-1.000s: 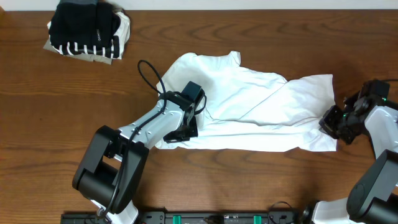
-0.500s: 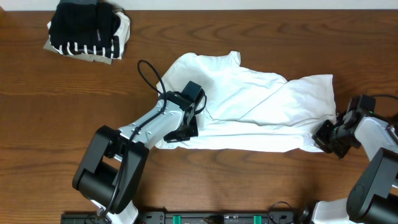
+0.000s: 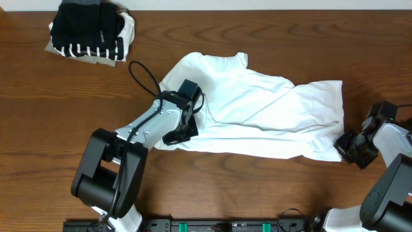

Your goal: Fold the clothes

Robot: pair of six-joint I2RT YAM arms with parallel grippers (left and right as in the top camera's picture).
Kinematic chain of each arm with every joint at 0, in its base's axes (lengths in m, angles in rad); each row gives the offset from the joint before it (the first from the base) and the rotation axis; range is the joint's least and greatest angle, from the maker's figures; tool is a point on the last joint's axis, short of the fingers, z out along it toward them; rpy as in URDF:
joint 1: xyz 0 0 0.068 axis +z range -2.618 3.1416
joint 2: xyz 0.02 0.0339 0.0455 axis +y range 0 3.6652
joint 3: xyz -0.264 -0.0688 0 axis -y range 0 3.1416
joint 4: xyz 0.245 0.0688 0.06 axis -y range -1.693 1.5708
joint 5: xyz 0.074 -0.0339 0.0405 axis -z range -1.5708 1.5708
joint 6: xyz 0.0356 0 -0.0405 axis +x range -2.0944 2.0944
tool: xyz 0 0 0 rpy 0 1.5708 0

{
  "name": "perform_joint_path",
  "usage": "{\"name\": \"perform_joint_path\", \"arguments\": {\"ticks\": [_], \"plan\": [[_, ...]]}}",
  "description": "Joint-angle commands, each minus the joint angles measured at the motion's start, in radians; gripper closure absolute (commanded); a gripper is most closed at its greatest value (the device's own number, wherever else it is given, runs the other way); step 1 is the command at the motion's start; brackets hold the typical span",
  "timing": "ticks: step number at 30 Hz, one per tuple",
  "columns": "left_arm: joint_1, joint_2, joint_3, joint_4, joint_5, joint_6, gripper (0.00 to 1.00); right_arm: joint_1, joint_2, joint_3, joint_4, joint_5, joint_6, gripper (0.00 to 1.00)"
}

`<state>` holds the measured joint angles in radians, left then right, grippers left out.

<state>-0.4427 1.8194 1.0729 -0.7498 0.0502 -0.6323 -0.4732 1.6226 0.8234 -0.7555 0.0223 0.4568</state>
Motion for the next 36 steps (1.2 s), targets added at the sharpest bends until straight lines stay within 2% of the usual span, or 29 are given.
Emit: {"name": "perform_joint_path", "arguments": {"ticks": [1,9,17,20,22,25,27,28,32,36], "plan": [[0.006,-0.017,-0.006,0.000,-0.024,-0.016,0.94,-0.006,-0.012,-0.002,0.004,-0.024,0.017,0.99],[0.006,-0.017,-0.006,-0.009,-0.024,-0.016,0.94,-0.006,-0.053,0.002,-0.008,-0.245,-0.064,0.99],[0.006,-0.017,-0.006,-0.011,-0.024,-0.016,0.94,-0.005,-0.333,0.018,-0.057,-0.318,-0.125,0.98],[0.006,-0.017,-0.006,-0.010,-0.024,-0.016,0.94,-0.002,-0.417,0.018,-0.067,-0.318,-0.124,0.90],[0.006,-0.017,-0.006,-0.010,-0.024,-0.016,0.94,0.006,-0.446,0.018,-0.072,-0.317,-0.112,0.75],[0.006,-0.017,-0.006,-0.011,-0.024,-0.016,0.94,0.020,-0.430,0.016,-0.068,-0.309,-0.070,0.62],[0.006,-0.017,-0.006,-0.010,-0.014,-0.016,0.94,0.023,-0.401,0.015,-0.061,-0.299,-0.042,0.47],[0.006,-0.017,-0.006,-0.011,-0.005,-0.016,0.94,0.023,-0.378,0.015,-0.051,-0.300,-0.029,0.43],[0.006,-0.017,-0.006,-0.011,0.006,-0.016,0.94,0.023,-0.274,0.015,-0.016,-0.314,0.004,0.42],[0.006,-0.017,-0.006,-0.011,0.006,-0.016,0.94,0.023,-0.171,0.015,0.039,-0.377,-0.004,0.50]]}}
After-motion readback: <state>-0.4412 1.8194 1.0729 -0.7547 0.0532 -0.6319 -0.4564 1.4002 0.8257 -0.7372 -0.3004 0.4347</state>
